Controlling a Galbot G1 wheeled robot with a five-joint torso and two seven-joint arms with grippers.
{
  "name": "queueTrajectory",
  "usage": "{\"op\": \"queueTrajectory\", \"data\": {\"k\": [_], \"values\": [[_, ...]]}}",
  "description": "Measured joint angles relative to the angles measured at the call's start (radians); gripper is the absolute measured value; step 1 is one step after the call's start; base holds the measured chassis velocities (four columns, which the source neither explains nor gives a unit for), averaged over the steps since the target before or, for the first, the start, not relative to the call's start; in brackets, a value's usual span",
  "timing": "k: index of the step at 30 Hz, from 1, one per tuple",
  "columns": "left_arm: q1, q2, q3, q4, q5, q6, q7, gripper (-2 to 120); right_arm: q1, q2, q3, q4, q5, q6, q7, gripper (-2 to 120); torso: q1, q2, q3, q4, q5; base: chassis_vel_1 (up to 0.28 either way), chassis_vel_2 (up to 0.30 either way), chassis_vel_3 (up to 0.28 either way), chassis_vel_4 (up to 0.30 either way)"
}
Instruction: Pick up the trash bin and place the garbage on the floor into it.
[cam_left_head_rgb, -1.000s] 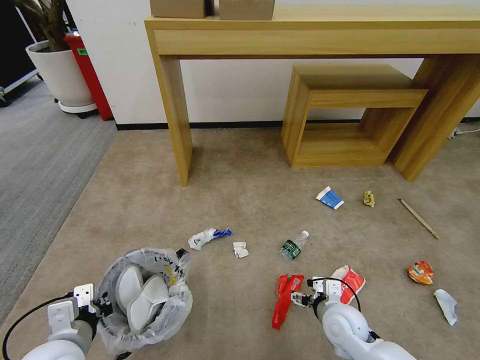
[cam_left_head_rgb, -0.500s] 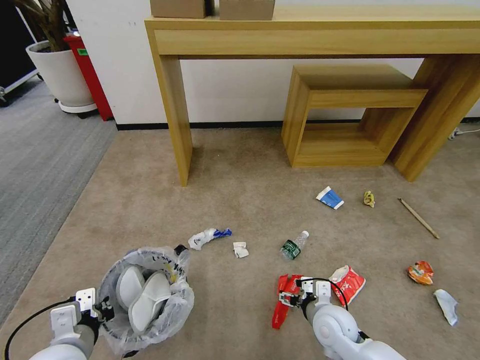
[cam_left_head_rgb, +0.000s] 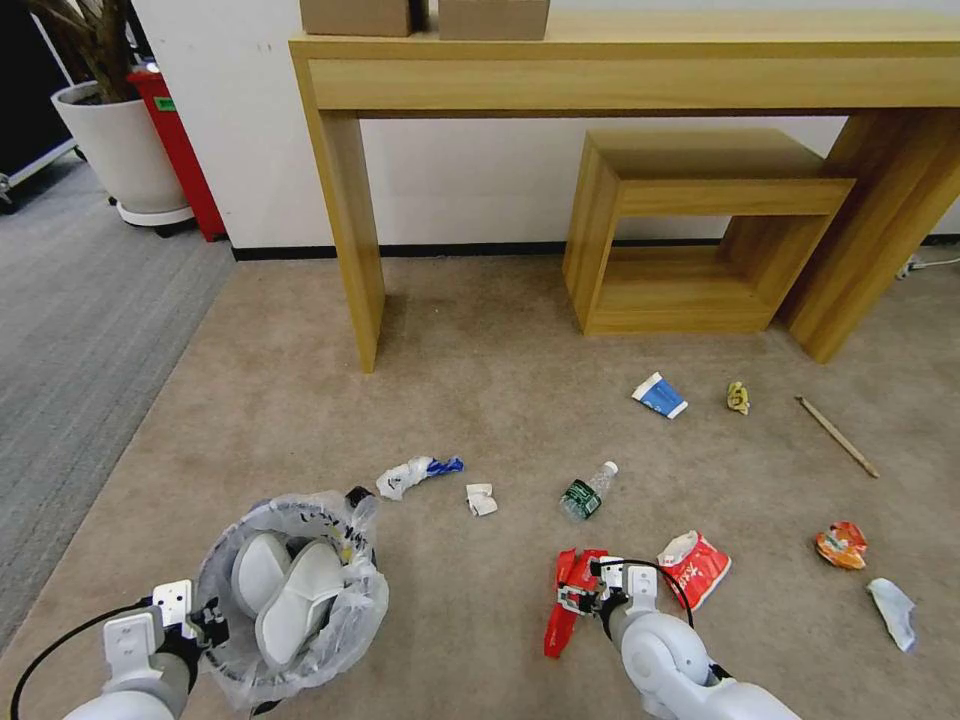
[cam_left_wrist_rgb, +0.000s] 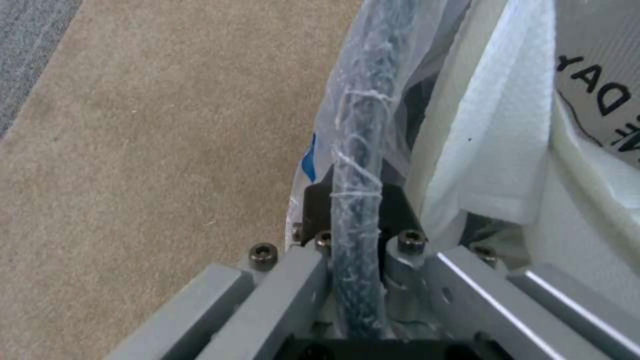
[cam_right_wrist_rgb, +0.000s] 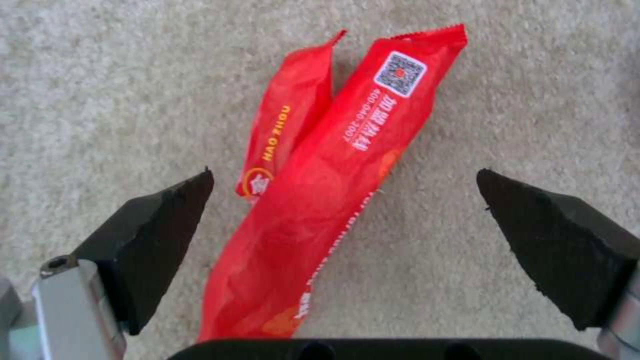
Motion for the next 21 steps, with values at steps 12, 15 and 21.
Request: {"op": "queueTrajectory", "data": {"k": [12, 15, 21], "values": [[0.008, -0.003, 0.002, -0.004, 0.006, 0.0, 0.0, 0, -0.007, 0.035, 0.0, -0.04, -0.076, 0.025, -0.044, 100, 0.0, 0.0, 0.0, 0.0, 0.0, 0.0, 0.0, 0.0, 0.0], [0.01, -0.005, 0.002, -0.005, 0.008, 0.0, 0.0, 0, -0.009, 0.045, -0.004, -0.05, -0.098, 0.03, -0.056, 100, 0.0, 0.0, 0.0, 0.0, -0.0001, 0.0, 0.0, 0.0, 0.0], [0.012, -0.005, 0.002, -0.005, 0.013, -0.001, 0.001, 0, -0.011, 0.064, -0.006, -0.061, -0.11, 0.034, -0.057, 100, 0.0, 0.0, 0.0, 0.0, 0.0, 0.0, 0.0, 0.0, 0.0]]}}
